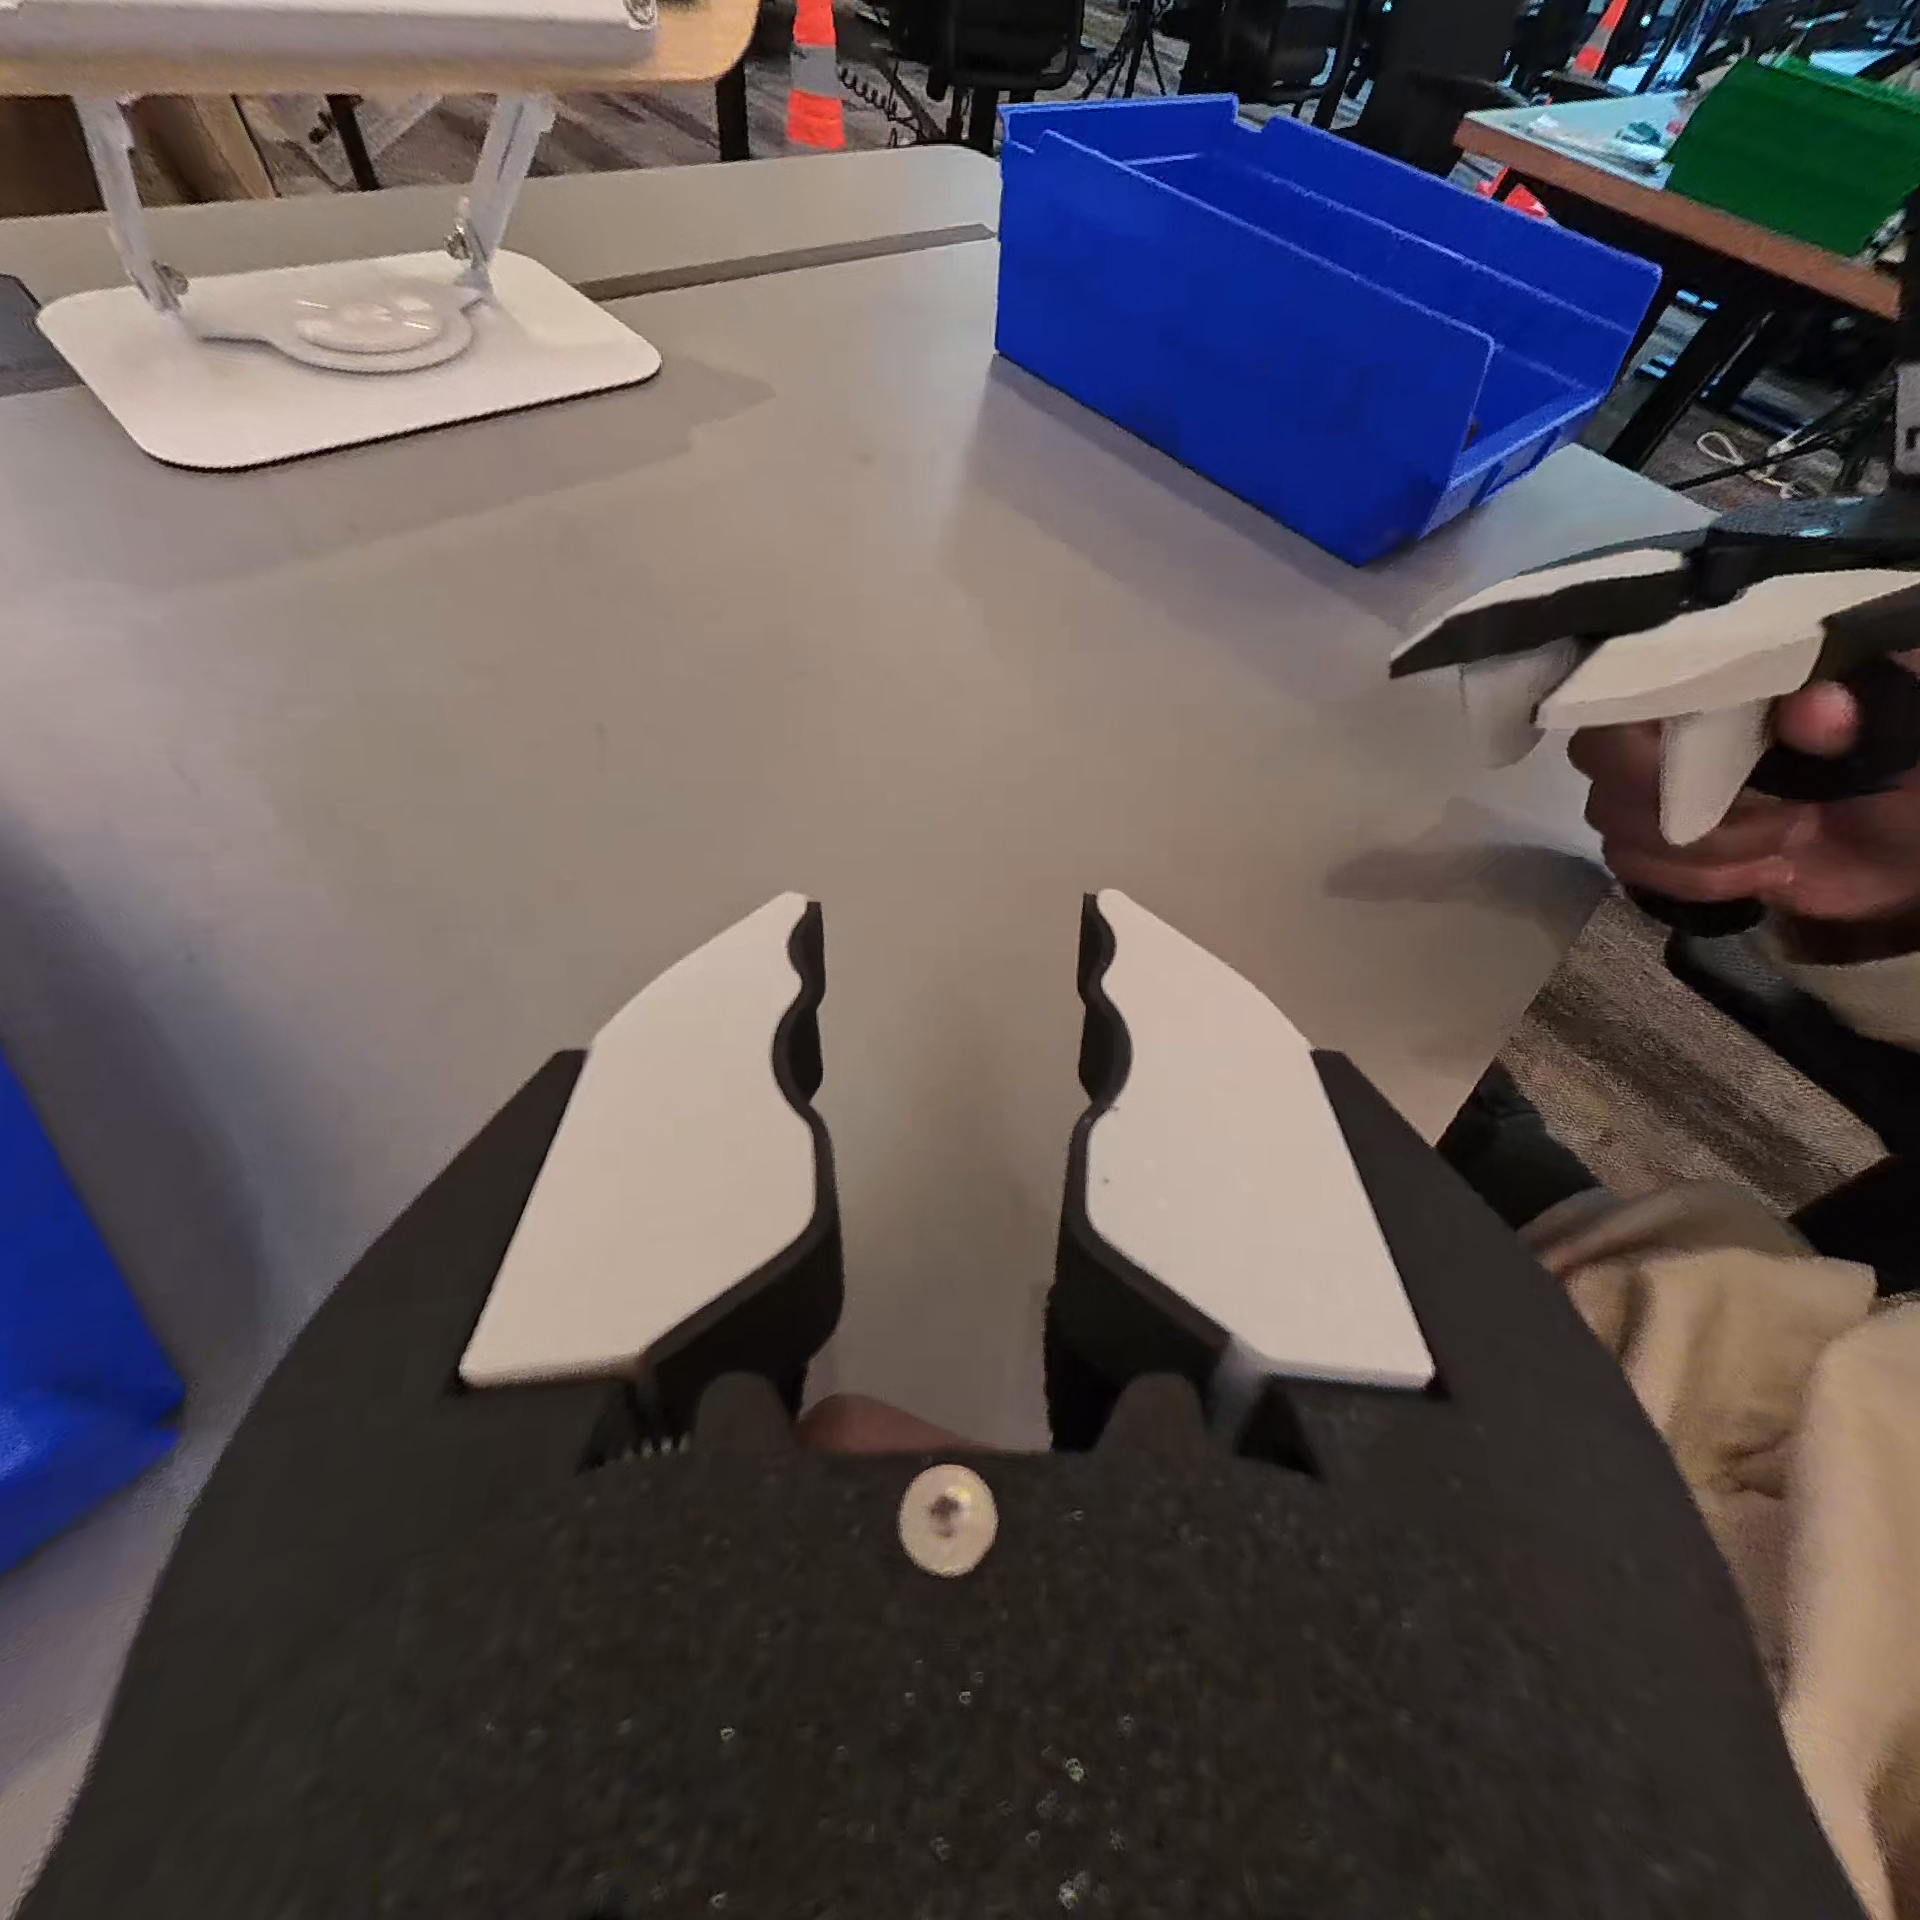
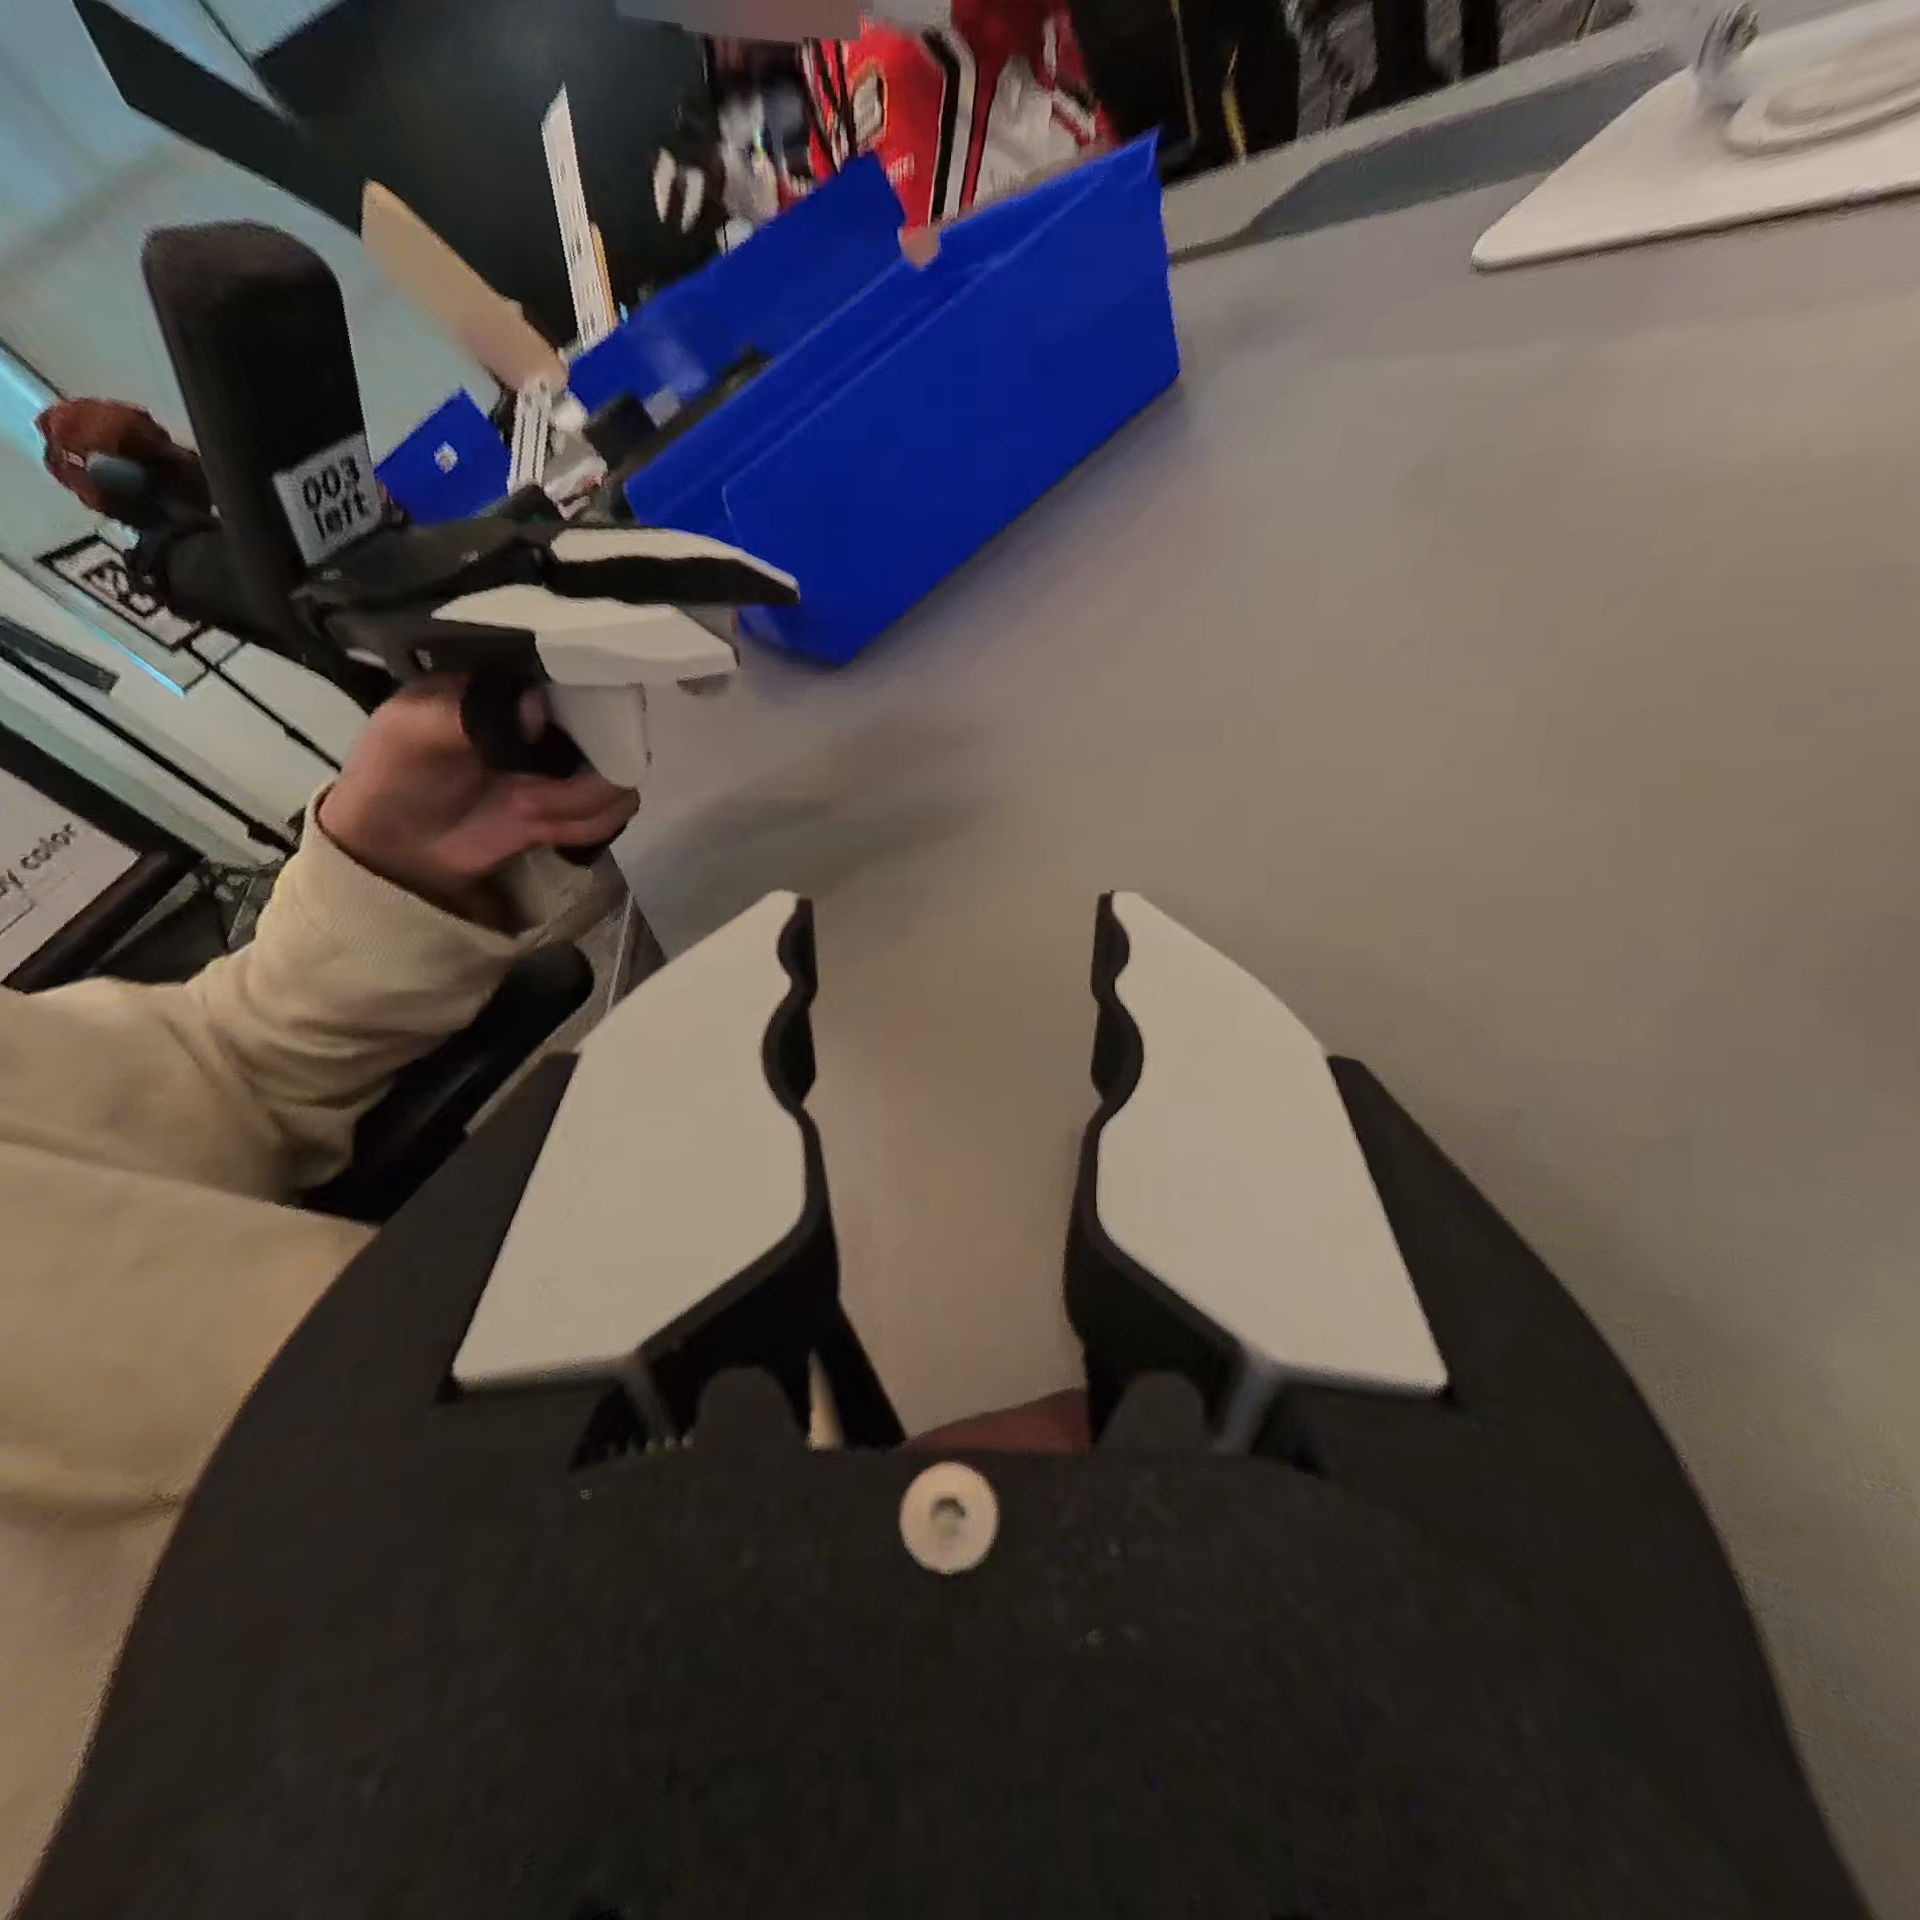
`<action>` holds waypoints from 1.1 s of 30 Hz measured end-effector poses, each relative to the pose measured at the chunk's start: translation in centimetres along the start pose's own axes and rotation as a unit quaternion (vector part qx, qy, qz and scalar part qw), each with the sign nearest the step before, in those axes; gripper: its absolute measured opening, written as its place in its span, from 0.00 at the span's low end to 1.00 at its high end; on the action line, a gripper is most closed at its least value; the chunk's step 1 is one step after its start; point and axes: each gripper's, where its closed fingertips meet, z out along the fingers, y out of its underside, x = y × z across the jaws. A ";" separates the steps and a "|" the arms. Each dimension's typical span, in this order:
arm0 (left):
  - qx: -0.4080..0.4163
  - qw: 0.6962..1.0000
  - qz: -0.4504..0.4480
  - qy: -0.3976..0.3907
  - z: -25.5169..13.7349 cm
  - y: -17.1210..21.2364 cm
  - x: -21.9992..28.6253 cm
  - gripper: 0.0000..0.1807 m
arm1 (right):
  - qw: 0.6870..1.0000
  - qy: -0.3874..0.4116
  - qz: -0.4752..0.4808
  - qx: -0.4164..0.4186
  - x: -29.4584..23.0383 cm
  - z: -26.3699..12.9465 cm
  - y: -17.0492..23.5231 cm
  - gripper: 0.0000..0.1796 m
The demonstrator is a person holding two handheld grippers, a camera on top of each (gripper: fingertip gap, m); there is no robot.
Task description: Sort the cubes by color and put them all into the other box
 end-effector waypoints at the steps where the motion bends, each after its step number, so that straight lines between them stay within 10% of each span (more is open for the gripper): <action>1: -0.002 1.000 0.003 -0.006 -0.2 0.1 -0.2 0.26 | 1.000 0.008 -0.005 0.009 0.3 0.0 -0.1 0.28; 11: 0.000 0.990 -0.010 -0.143 -6.9 -1.6 -7.5 0.26 | 0.998 0.034 -0.058 -0.007 0.6 -0.7 0.4 0.29; 15: -0.123 0.952 0.055 -0.276 -11.5 -0.6 -14.5 0.26 | 0.997 0.026 -0.064 -0.020 0.4 -0.7 0.8 0.28; 24: -0.627 0.761 0.058 -0.157 -14.0 4.1 -24.0 0.26 | 0.996 -0.059 -0.039 -0.048 -1.1 0.4 1.5 0.27; 33: -0.798 0.584 -0.001 -0.148 -14.5 7.5 -27.2 0.26 | 0.992 -0.110 -0.010 -0.054 -1.9 -0.4 1.7 0.25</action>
